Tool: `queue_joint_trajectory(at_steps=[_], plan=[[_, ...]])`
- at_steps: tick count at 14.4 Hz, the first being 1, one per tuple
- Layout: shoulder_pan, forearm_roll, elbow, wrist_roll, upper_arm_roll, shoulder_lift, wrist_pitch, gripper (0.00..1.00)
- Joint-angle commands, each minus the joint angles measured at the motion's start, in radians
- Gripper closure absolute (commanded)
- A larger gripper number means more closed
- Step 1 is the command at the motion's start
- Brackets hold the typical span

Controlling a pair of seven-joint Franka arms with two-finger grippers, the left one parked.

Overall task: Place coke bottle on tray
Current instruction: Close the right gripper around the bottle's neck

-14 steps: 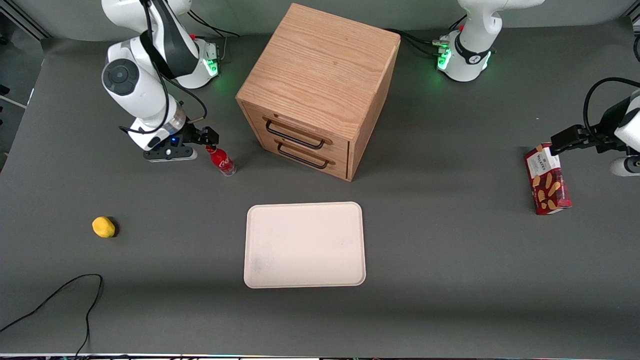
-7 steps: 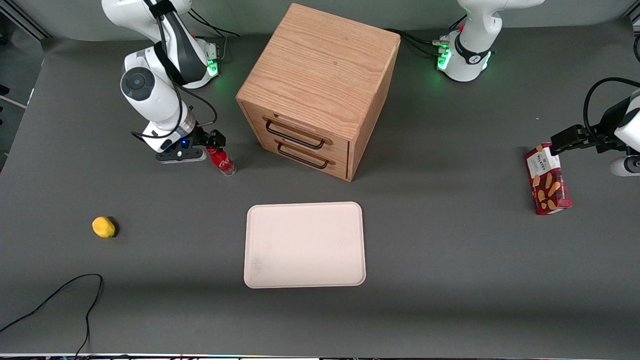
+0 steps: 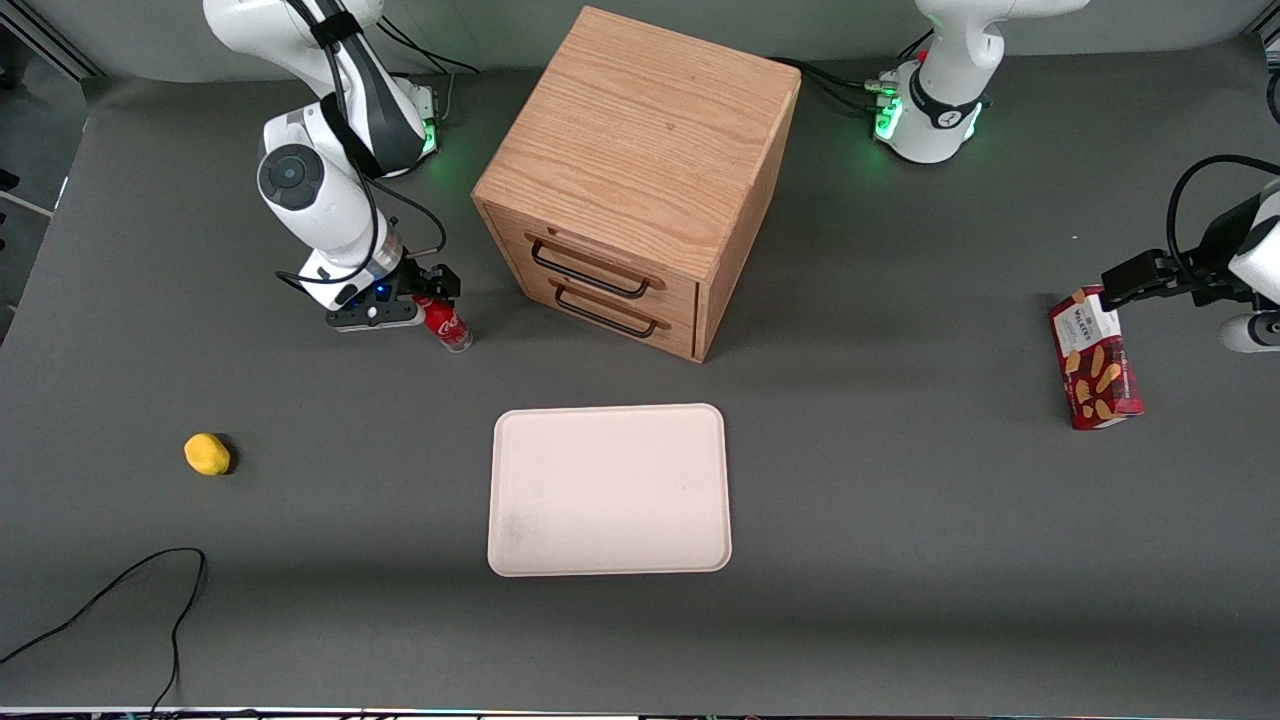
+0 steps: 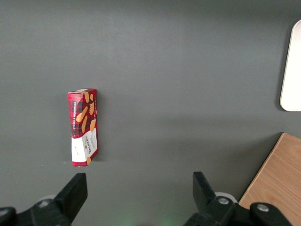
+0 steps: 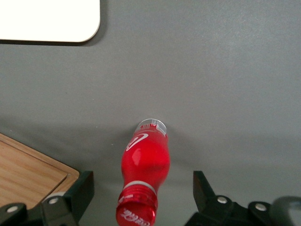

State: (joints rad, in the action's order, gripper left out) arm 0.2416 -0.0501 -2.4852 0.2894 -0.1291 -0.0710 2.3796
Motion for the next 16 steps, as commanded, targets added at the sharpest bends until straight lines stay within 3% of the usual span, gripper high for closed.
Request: queue_joint_trajectory(at_steps=[1,10,16], plan=[[0.01,-0.014,0.0,0.02,-0.001,0.007,0.012,0.38],[0.007,-0.045,0.017,-0.004,-0.006,0.013,-0.031,1.0],[-0.011,-0.043,0.25,-0.062,0.006,0.046,-0.23,1.0]])
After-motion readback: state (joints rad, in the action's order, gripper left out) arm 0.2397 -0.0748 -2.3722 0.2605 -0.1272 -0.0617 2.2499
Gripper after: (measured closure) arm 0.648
